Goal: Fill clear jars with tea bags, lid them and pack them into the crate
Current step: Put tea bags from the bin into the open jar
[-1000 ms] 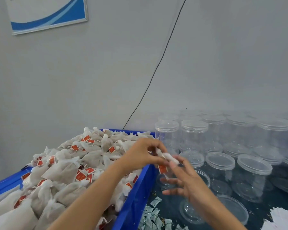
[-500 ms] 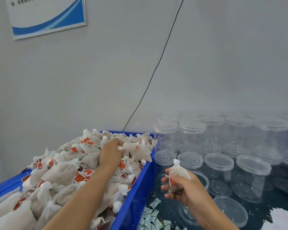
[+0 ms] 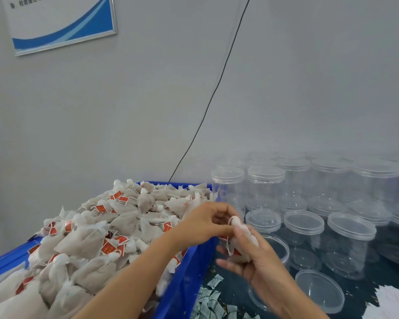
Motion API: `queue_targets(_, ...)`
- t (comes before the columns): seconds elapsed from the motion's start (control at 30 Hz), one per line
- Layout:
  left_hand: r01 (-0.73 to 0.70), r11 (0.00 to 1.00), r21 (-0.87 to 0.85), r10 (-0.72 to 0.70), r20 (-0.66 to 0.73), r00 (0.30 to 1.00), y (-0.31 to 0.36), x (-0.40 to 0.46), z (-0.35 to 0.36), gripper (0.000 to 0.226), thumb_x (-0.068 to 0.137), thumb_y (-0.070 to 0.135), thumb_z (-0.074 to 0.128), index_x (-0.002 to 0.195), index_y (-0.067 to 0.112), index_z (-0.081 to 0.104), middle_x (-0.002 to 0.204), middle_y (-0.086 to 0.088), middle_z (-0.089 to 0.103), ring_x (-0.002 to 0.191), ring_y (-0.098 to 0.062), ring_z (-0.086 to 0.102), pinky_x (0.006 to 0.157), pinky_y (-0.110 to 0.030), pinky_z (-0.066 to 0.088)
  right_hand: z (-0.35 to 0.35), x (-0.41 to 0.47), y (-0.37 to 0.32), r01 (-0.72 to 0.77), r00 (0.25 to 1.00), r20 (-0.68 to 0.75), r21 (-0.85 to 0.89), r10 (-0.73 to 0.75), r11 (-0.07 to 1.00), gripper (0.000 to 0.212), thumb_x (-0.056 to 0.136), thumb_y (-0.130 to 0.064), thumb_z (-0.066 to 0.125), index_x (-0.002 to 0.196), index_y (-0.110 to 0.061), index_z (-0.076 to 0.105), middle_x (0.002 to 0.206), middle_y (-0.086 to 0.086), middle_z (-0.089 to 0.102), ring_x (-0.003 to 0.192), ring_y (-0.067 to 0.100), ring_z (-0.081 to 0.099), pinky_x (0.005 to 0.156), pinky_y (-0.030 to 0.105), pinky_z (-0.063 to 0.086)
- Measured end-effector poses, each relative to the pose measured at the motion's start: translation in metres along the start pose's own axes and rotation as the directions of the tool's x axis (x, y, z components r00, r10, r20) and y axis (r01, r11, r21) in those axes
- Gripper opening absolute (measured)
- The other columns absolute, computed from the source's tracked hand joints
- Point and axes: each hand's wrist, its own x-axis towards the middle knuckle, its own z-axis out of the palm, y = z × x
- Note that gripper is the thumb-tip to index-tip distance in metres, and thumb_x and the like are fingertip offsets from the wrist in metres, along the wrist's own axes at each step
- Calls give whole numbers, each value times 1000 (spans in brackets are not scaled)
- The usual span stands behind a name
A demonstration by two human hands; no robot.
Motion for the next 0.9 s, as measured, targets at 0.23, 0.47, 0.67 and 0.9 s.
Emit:
queue_targets(0.23, 441, 670, 597, -76, -536, 841, -23, -9, -53, 16, 90, 26, 63, 105, 26, 60, 100, 10, 66, 90, -9, 61, 80, -28, 50, -6, -3, -7, 49, 990, -130, 7, -48, 999, 42, 64, -19, 72, 103, -8, 60, 76, 12, 68, 64, 21, 68, 45, 30, 54)
queue_targets(0.47, 649, 312, 693, -284, -584, 760, -53, -20, -78, 14, 89, 36, 64, 82, 28, 55, 92, 7, 64, 86, -12, 59, 66, -23, 38, -5, -6, -12, -12, 992, -129, -20, 9, 1000, 23, 85, -13, 65, 108, -9, 59, 87, 18, 68, 69, 27, 70, 50, 38, 58)
queue_targets(0.67, 601, 579, 551, -37, -719, 694, -46, -20, -80, 10, 88, 24, 63, 80, 25, 58, 87, 8, 63, 85, -15, 62, 62, -27, 41, -10, -3, -12, -23, 993, -119, -4, 23, 1000, 28, 87, -15, 64, 114, -11, 56, 96, 20, 69, 82, 33, 72, 61, 50, 60)
queue_targets(0.9, 163, 986, -35, -162, -446, 880, 7, -5, -48, 9, 90, 9, 63, 81, 12, 65, 78, 0, 66, 73, -12, 60, 62, -23, 49, -10, 0, -11, 77, 995, -71, 47, -74, 996, 52, 70, -18, 69, 120, -10, 58, 111, 12, 67, 106, 29, 66, 78, 55, 57)
